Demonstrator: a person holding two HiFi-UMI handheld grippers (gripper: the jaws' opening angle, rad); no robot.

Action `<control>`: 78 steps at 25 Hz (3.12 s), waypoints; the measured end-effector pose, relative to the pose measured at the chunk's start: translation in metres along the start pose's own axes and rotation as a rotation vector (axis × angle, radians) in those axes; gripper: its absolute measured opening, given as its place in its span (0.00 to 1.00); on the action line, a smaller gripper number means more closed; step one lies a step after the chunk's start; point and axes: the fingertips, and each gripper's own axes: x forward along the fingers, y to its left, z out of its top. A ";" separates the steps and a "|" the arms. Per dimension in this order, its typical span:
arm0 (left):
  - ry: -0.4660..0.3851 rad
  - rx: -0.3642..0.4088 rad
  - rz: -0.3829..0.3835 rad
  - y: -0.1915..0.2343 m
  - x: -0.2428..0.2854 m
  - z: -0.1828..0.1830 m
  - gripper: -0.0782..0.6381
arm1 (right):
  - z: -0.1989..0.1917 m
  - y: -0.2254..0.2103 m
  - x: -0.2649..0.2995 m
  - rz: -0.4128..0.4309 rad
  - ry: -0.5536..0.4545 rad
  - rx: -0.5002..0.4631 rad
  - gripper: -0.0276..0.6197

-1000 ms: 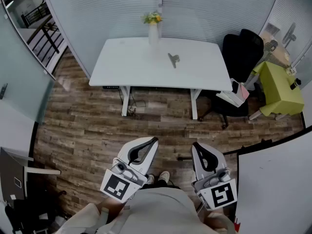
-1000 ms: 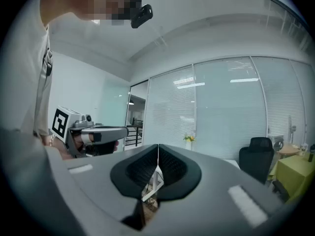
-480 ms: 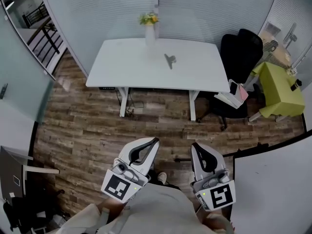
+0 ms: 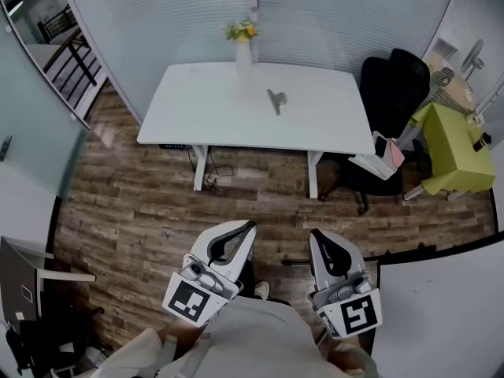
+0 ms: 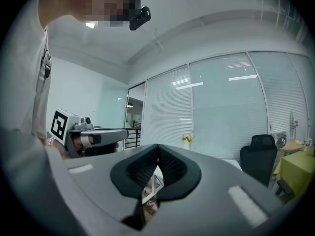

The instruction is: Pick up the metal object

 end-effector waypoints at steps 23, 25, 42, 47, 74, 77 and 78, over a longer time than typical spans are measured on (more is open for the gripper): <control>-0.013 -0.026 0.027 0.207 0.077 -0.018 0.11 | 0.004 -0.043 0.217 0.016 0.039 -0.033 0.05; -0.013 -0.026 0.022 0.222 0.083 -0.019 0.11 | 0.004 -0.045 0.232 0.009 0.041 -0.031 0.05; -0.002 -0.037 -0.007 0.280 0.146 -0.037 0.11 | -0.003 -0.097 0.301 -0.023 0.049 -0.018 0.05; -0.003 -0.025 -0.013 0.292 0.179 -0.039 0.11 | -0.003 -0.126 0.320 -0.022 0.041 -0.017 0.05; 0.001 -0.004 0.022 0.334 0.406 -0.059 0.11 | -0.011 -0.348 0.406 0.000 0.024 0.011 0.05; 0.011 -0.005 0.024 0.335 0.422 -0.064 0.11 | -0.012 -0.364 0.412 0.000 0.019 0.016 0.05; 0.014 -0.008 0.027 0.335 0.426 -0.067 0.11 | -0.013 -0.369 0.414 0.003 0.020 0.017 0.05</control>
